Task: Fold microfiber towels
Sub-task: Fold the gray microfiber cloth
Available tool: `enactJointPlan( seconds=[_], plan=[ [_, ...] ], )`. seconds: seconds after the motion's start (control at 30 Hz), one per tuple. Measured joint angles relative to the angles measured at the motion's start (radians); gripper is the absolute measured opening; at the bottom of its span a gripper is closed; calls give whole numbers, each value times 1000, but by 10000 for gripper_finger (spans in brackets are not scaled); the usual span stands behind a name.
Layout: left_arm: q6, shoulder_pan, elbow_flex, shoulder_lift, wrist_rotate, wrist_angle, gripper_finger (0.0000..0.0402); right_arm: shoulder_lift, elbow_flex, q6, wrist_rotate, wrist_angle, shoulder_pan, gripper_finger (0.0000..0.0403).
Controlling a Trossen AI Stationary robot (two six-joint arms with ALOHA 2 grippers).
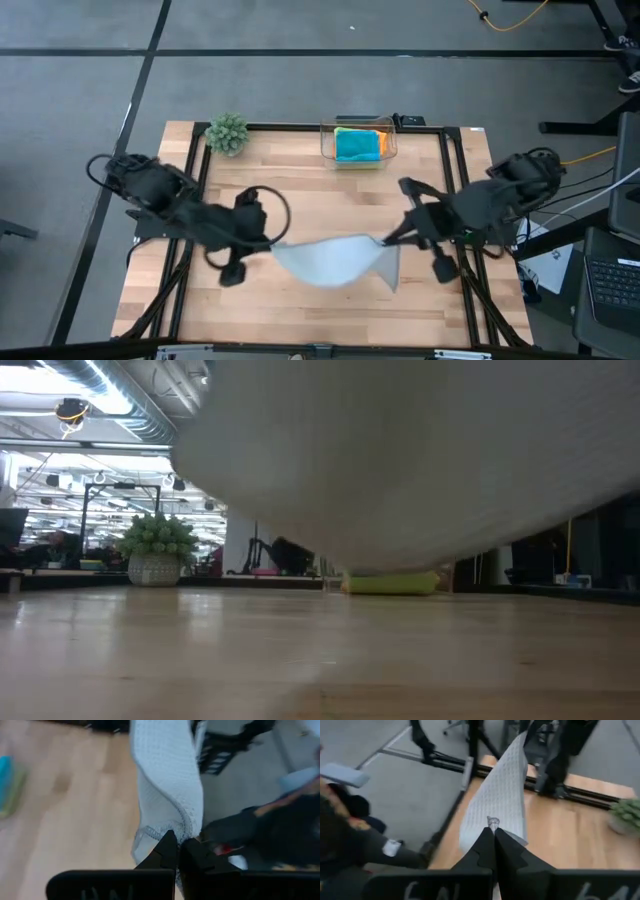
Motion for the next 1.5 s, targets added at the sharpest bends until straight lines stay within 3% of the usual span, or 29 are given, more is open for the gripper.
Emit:
enactJointPlan(
  seconds=[0.2,0.4,0.57,0.87,1.03,1.2,1.37,1.5],
  plan=[
    [-27,-66,4,11,-24,42,0,0,-31,-3,20,-3,55,2],
    [-18,-34,-47,12,-194,-47,0,0,-139,-81,258,-42,24,2],
    [-22,70,-205,12,-256,-121,0,1,-338,-84,381,-43,-77,2],
    [35,346,-571,12,-322,-35,0,1,-656,-80,612,-18,-287,2],
    [84,471,-715,13,-346,46,0,1,-799,-136,644,93,-395,2],
    [120,536,-766,13,-346,122,0,1,-889,-189,645,191,-471,2],
    [120,513,-766,13,-262,197,0,1,-914,-177,620,181,-473,2],
    [99,452,-766,13,-174,208,0,1,-914,-131,501,161,-430,2]
  ],
)
